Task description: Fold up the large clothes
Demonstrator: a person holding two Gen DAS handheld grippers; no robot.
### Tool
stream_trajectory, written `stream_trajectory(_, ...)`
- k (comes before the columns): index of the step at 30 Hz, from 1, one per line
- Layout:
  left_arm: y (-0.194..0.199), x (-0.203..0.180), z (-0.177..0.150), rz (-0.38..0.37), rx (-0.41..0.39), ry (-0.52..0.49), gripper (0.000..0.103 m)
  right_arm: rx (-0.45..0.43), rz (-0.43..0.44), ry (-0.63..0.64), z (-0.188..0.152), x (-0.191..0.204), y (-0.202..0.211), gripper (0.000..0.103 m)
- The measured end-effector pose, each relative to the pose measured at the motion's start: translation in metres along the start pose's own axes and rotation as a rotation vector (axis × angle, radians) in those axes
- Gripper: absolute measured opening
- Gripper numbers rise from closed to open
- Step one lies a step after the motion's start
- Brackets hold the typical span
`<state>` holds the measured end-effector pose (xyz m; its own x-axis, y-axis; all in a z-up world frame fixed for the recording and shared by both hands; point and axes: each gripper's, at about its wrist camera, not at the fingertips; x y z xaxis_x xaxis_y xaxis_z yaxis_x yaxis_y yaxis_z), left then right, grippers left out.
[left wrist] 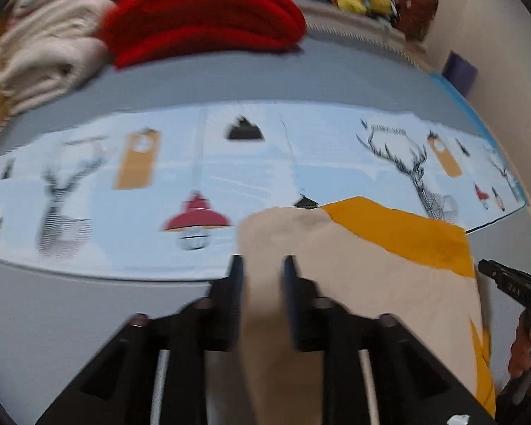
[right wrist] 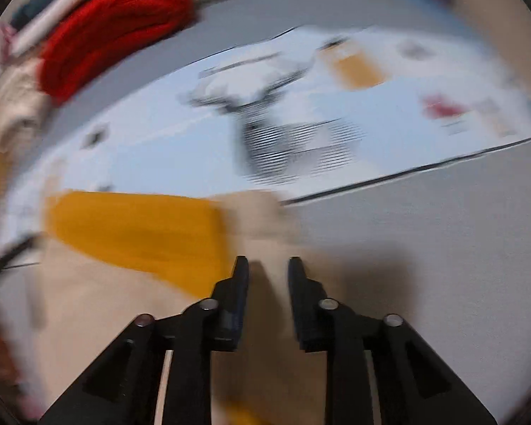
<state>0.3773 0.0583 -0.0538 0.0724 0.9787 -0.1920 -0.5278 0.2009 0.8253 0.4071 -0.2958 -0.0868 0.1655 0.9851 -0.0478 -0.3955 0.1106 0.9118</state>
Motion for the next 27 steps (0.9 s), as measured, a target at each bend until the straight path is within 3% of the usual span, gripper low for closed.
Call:
stream_trajectory(4,0.075,0.001,-0.035,-0.011,-0.080,-0.008,0.030,-0.102,-0.021,-0.027,-0.014,-0.028,0.047,0.026)
stream_trajectory(8,0.146,-0.012,-0.090,-0.006,-0.179,-0.030,0.062,-0.265,0.049,-0.015,-0.049,-0.043,0.123,0.031)
stream_trajectory(9,0.162,-0.017,-0.107,-0.002,-0.202,-0.030,0.071,-0.319,0.072,-0.008,-0.067,-0.047,0.148,0.038)
stream_trajectory(13,0.206,-0.042,-0.171,-0.014,-0.248,-0.026,0.083,-0.467,0.118,0.017,-0.136,-0.059,0.220,0.069)
stream_trajectory(15,0.222,-0.054,-0.197,-0.022,-0.262,-0.029,0.089,-0.506,0.146,0.032,-0.175,-0.064,0.250,0.076)
stream_trajectory(19,0.255,-0.079,-0.250,-0.014,-0.295,-0.017,0.092,-0.539,0.135,0.065,-0.247,-0.065,0.295,0.089)
stream_trajectory(23,0.282,-0.102,-0.306,-0.016,-0.276,0.035,0.094,-0.534,0.086,0.053,-0.311,-0.064,0.329,0.092)
stream_trajectory(27,0.294,-0.126,-0.343,-0.008,-0.250,-0.013,0.095,-0.479,0.083,0.022,-0.357,-0.066,0.345,0.092)
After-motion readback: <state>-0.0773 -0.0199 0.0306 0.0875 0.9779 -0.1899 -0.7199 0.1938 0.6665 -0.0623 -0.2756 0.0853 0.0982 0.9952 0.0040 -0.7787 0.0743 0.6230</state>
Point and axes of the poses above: each gripper's, at about its wrist camera, not at the fingertips, and y roughly against the way its jaws point, x to its left, z to its top, and after that the axes turned 6 degrees about -z, right-handed
